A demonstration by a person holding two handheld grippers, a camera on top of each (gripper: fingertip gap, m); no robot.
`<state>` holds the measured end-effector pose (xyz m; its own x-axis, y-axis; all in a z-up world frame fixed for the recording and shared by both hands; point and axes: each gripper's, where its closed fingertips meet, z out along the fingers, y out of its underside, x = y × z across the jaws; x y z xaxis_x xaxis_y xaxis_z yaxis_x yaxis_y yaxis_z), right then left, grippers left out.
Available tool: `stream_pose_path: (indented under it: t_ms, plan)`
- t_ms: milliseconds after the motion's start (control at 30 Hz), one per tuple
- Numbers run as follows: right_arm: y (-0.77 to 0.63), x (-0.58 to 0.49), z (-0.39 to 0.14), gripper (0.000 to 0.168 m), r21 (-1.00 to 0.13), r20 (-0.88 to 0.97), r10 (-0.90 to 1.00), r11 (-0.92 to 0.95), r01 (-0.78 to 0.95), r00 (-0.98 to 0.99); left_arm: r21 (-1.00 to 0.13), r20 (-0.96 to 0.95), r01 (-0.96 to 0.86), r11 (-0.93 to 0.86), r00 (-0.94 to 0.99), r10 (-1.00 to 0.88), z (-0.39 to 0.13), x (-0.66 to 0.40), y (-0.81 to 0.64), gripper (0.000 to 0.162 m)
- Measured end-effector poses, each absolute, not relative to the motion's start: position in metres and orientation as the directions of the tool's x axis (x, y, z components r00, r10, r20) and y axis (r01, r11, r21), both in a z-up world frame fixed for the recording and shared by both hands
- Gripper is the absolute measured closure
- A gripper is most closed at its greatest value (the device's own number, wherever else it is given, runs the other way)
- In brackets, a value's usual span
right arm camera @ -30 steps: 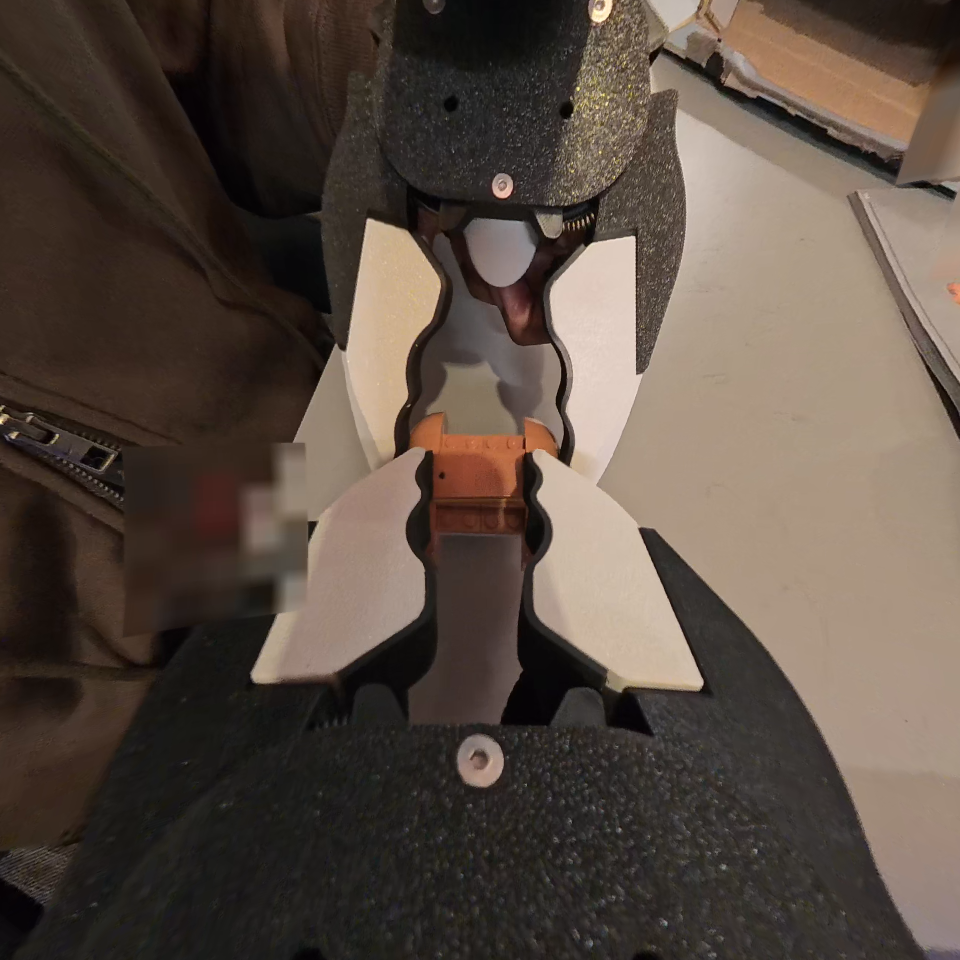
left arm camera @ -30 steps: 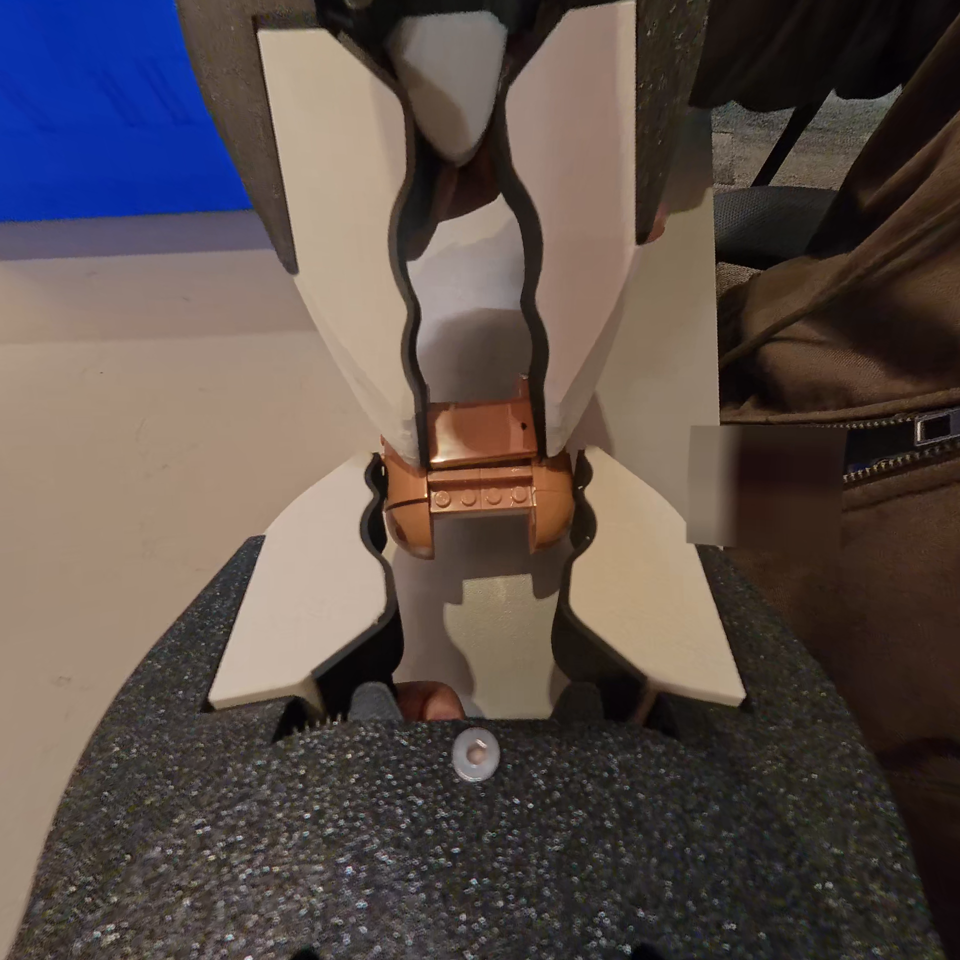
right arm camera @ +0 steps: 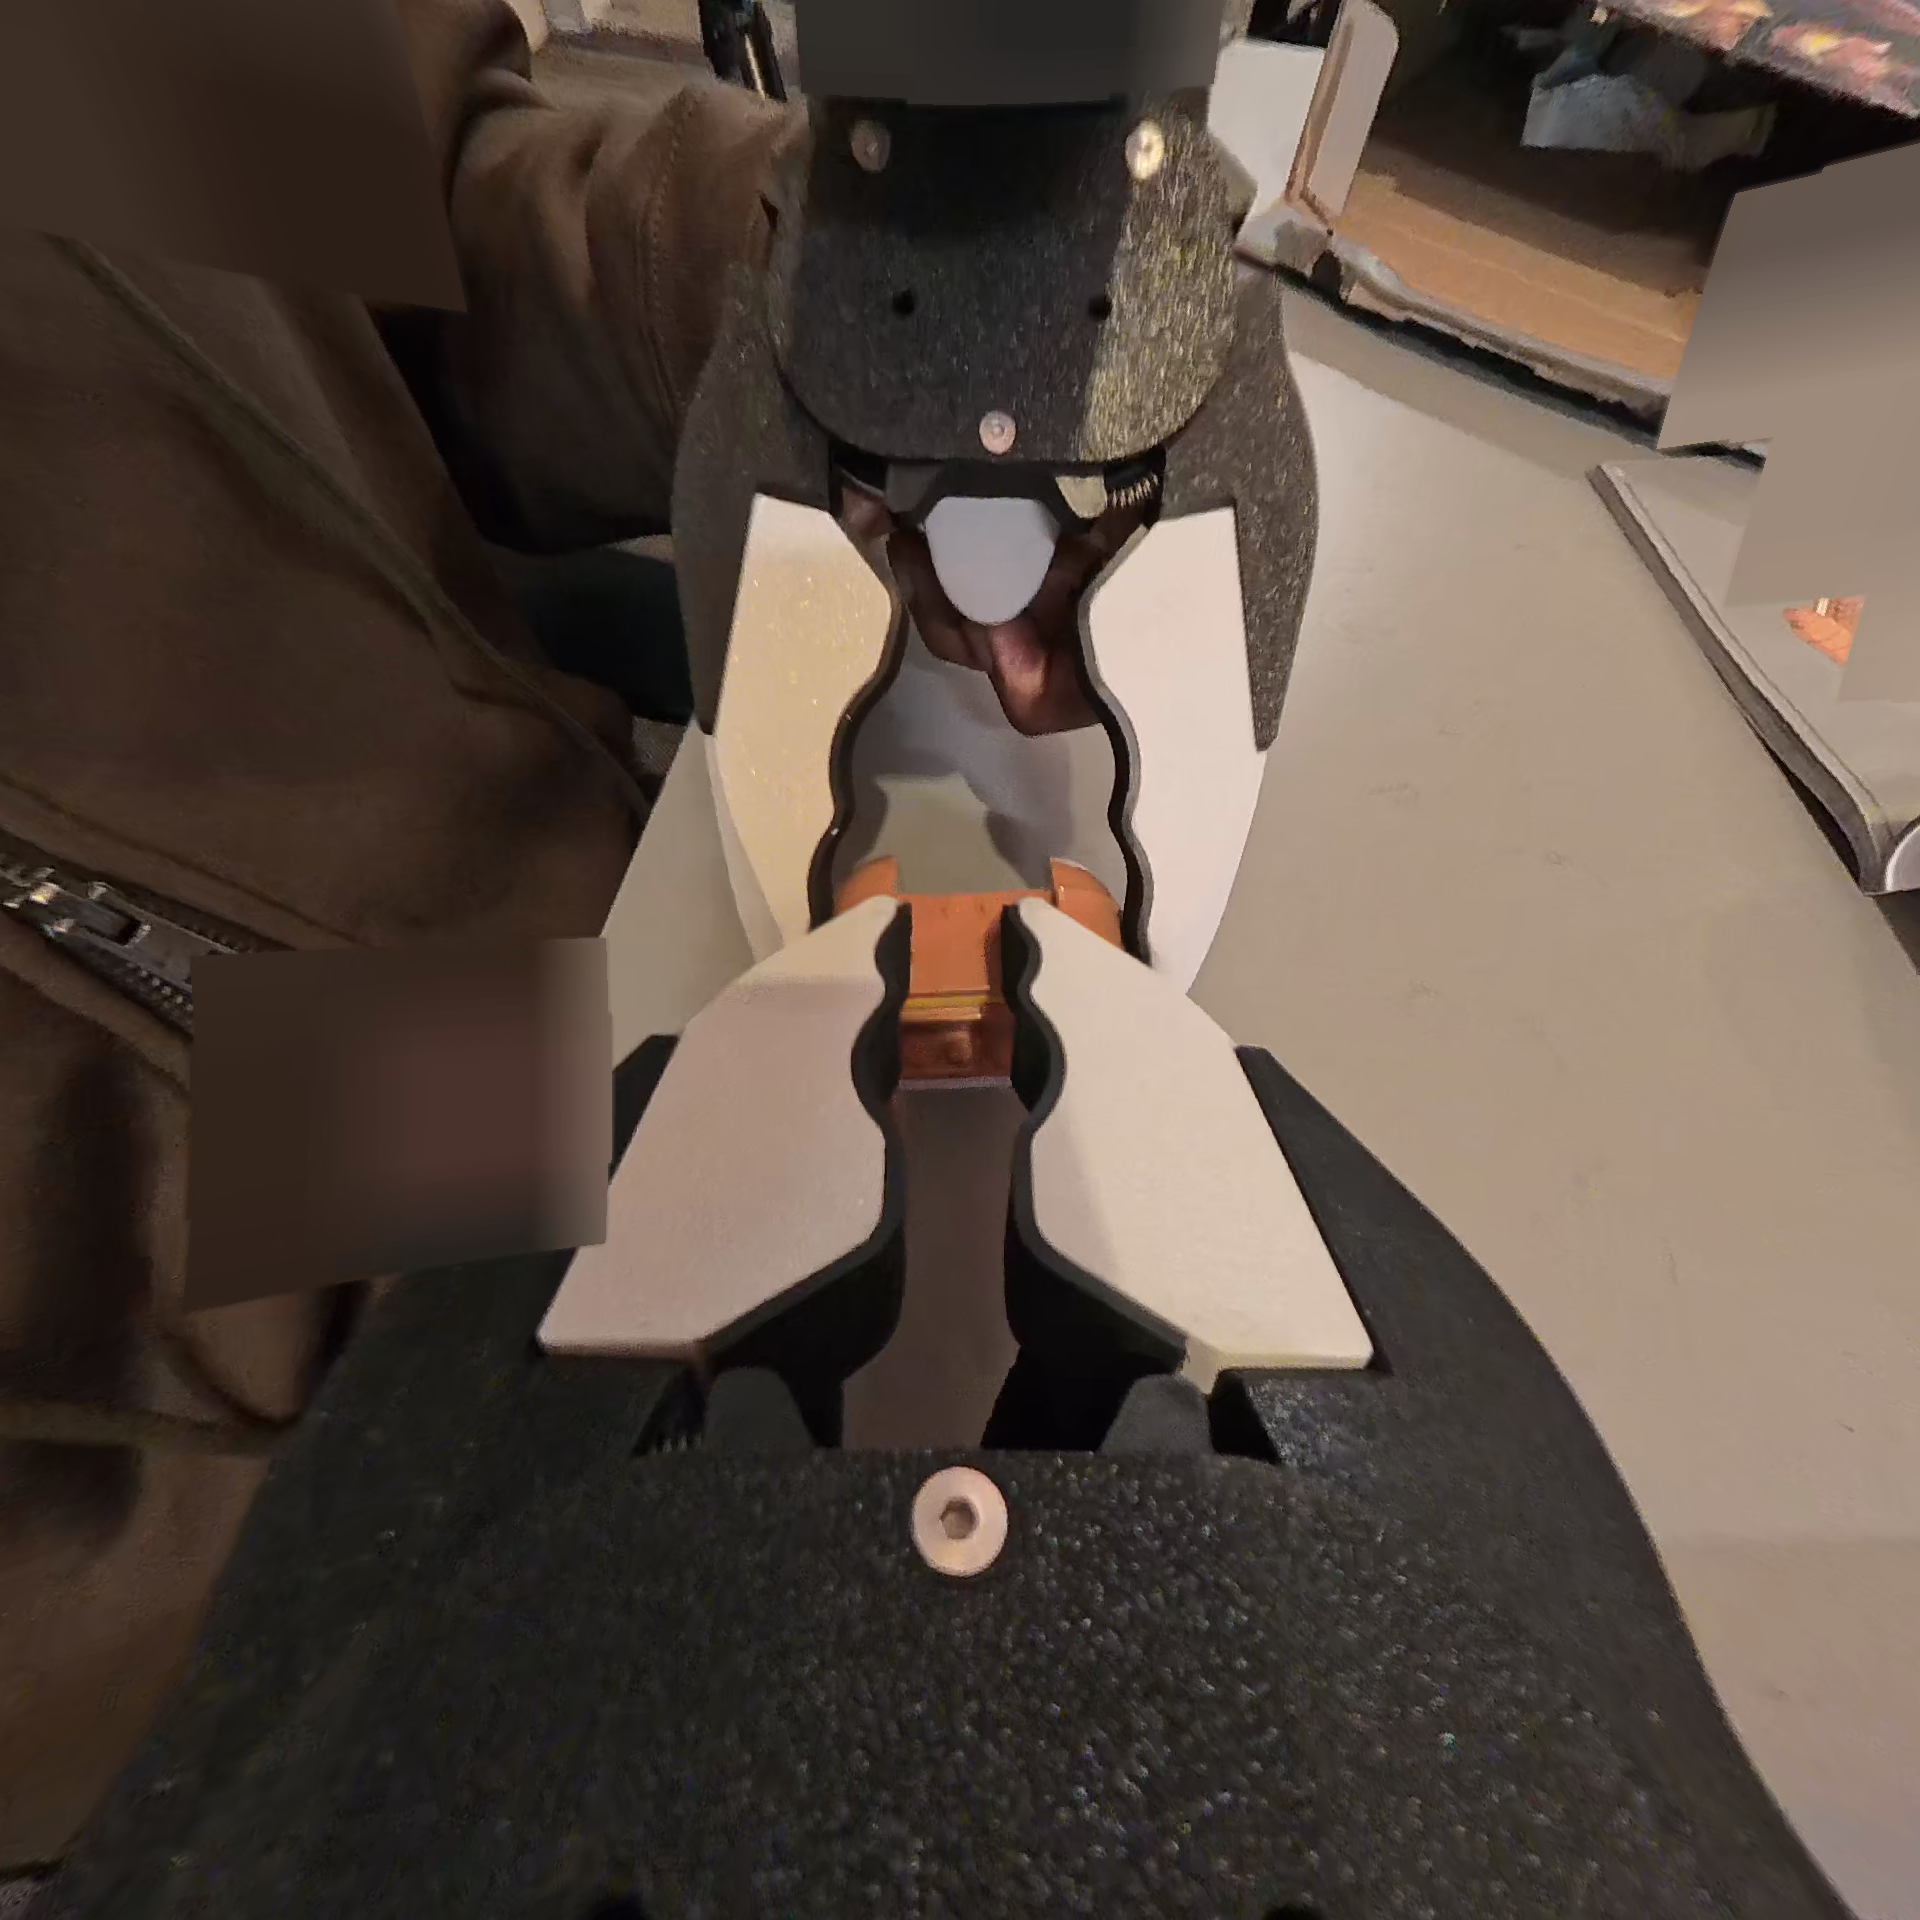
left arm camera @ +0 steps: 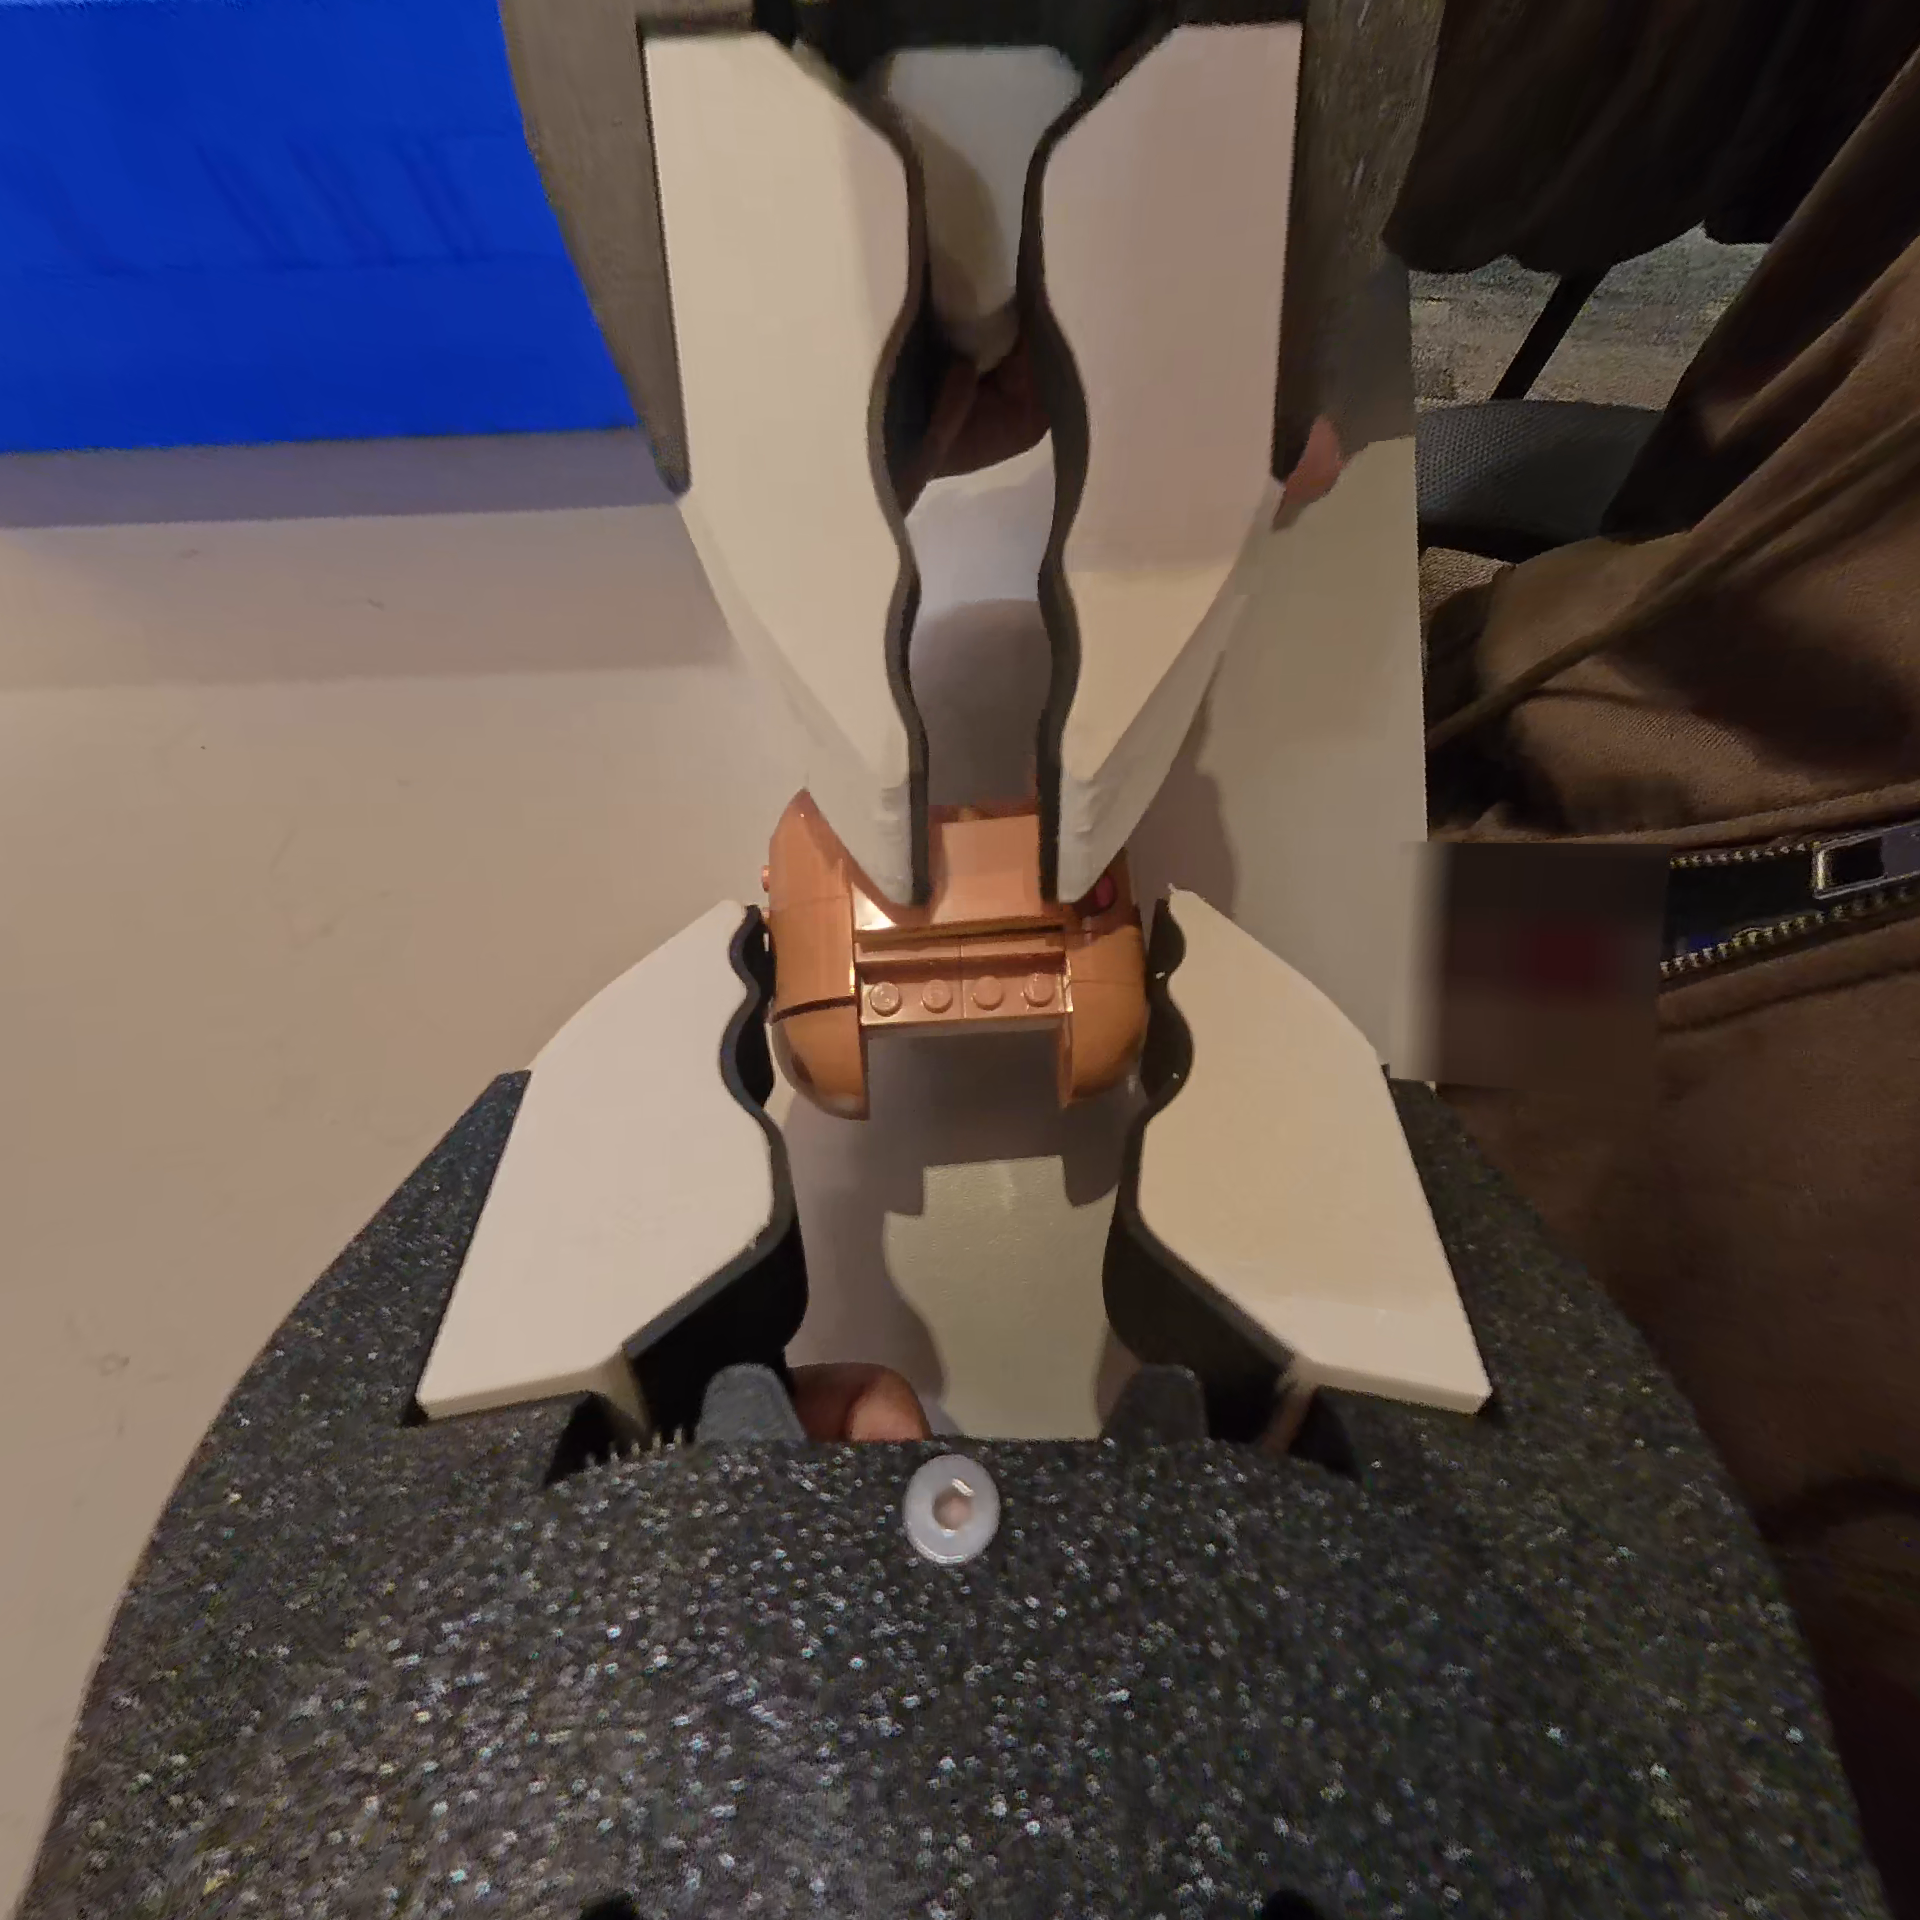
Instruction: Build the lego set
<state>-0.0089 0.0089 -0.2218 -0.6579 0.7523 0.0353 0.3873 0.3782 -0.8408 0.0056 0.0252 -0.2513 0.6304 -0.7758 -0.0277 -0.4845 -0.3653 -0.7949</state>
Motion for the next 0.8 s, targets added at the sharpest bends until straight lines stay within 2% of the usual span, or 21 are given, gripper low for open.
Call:
stream_pose_path:
  t_ms: [800]
  plan:
    - [0.017, -0.008, -0.217, 0.152, -0.885, 0.046, 0.781, 0.322, 0.337, -0.623, -0.806, -0.025, -0.467, -0.364, 0.641, -0.767, -0.251, 0.003, 0.025, 0.092]
